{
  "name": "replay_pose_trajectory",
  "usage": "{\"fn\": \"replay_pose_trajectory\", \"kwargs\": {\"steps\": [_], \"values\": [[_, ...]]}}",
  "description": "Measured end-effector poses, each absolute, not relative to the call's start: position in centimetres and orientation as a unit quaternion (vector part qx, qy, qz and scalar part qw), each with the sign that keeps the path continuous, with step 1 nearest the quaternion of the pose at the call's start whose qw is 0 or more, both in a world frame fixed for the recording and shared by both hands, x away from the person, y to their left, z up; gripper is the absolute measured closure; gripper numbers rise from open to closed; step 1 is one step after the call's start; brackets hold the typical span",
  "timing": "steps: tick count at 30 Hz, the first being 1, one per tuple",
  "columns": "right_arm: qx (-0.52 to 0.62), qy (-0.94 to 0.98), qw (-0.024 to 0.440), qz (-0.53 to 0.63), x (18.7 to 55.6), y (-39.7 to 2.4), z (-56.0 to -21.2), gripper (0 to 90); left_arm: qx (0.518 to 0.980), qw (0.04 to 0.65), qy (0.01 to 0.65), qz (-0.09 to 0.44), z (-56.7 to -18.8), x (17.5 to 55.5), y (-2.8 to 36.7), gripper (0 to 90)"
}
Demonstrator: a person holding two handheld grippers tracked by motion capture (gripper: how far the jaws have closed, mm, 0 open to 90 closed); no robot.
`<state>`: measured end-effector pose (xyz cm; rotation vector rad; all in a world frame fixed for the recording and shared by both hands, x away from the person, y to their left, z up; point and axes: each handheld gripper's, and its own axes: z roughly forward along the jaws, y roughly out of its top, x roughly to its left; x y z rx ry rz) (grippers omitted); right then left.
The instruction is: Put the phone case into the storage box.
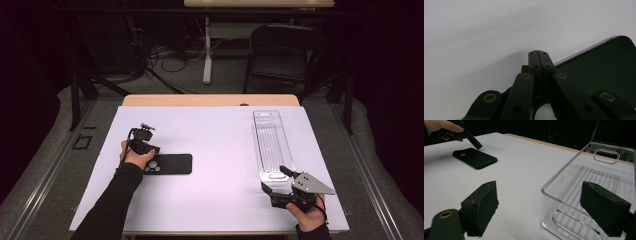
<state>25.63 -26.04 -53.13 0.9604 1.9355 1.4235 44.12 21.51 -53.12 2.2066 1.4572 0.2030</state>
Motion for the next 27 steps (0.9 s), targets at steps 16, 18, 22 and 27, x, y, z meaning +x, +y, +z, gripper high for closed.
{"fn": "replay_pose_trajectory", "kwargs": {"steps": [16,18,22,27], "values": [[0.358,0.719,0.271,0.530,25.6,-26.0,-53.2,14.4,0.814,0.234,0.528,0.069,-53.4,43.1,22.4,90.0],[0.358,0.720,0.270,0.530,25.6,-26.0,-53.2,14.4,0.816,0.231,0.526,0.067,-53.5,42.9,22.7,90.0],[0.357,0.721,0.271,0.528,25.6,-25.9,-53.2,14.4,0.816,0.231,0.526,0.059,-53.8,42.2,23.2,90.0],[0.358,0.722,0.269,0.528,25.7,-26.0,-53.3,14.4,0.816,0.237,0.524,0.053,-53.9,41.6,23.6,90.0]]}}
